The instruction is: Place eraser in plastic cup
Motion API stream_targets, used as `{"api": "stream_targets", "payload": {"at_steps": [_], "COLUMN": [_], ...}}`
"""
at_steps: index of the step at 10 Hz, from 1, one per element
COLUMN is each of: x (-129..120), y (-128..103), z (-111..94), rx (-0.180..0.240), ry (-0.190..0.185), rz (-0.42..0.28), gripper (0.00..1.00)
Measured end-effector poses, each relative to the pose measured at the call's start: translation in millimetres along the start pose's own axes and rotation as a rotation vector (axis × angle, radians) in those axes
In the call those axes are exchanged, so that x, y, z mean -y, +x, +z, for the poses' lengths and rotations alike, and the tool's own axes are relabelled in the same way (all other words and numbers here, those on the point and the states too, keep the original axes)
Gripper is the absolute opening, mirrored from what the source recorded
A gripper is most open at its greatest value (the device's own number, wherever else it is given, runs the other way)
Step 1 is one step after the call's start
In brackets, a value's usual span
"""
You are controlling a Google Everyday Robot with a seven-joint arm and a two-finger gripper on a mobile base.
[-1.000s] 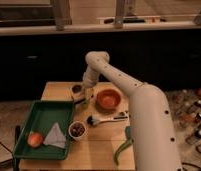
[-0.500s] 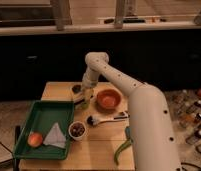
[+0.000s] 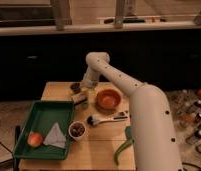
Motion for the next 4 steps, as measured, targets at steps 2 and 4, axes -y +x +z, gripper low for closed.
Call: {"api": "stream_targets", "payload": {"at_steps": [2, 4], "x": [-1.2, -1.9], "y": [1.7, 3.0], "z": [-4.6, -8.1], "rx": [-0.003, -0.004], "ry": [0.006, 0.013], "rz": [0.003, 0.006], "gripper": [0.80, 0.80]}}
